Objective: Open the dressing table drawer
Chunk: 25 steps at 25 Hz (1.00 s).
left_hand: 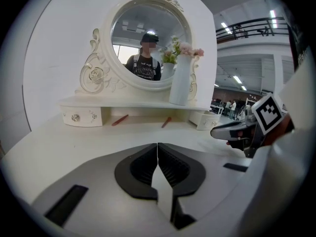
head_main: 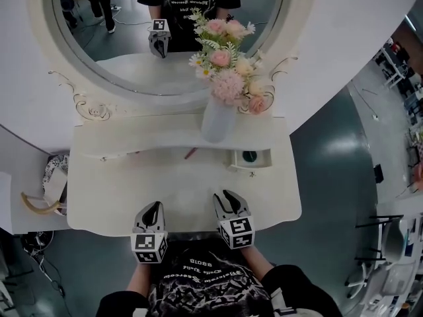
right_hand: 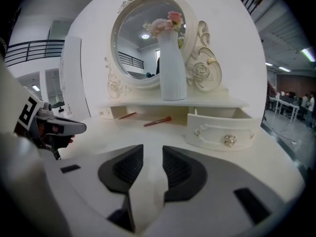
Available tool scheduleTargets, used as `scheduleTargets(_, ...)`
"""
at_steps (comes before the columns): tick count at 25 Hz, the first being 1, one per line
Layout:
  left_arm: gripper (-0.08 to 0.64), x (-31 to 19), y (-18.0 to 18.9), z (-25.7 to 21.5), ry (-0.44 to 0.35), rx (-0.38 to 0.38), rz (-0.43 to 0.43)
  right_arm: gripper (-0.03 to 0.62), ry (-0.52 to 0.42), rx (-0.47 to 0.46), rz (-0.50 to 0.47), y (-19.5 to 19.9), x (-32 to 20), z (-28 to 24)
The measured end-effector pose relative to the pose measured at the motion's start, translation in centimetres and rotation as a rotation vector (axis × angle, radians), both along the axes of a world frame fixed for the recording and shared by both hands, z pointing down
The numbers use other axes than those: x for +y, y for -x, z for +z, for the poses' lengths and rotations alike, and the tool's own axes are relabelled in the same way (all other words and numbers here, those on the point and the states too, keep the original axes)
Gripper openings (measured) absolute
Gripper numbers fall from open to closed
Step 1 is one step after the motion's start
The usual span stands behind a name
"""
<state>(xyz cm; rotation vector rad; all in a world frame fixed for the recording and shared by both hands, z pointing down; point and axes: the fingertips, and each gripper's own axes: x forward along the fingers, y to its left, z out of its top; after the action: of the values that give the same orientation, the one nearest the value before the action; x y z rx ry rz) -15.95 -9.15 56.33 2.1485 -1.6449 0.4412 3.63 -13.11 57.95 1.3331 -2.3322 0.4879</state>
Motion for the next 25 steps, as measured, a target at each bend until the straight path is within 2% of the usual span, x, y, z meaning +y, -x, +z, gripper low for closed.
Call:
scheduleTargets(10,0.017,0.3,-0.3,0.0,0.010,-0.013,0.013,0.015,-0.026,0.034,-0.077,2.0,0.7,-0.6)
scheduleTargets(17,0.017,0.2,-1.0,-0.1,0.002,-0.015,0.011,0.011,-0.041,0.061,-0.115,2.1,0.8,-0.8)
scheduleTargets(25,0.017,-0.1,-2.1,-0.1,-0.007,-0.017,0.022,0.009,-0.029,0.066,-0.099,0.9,0.5,-0.5)
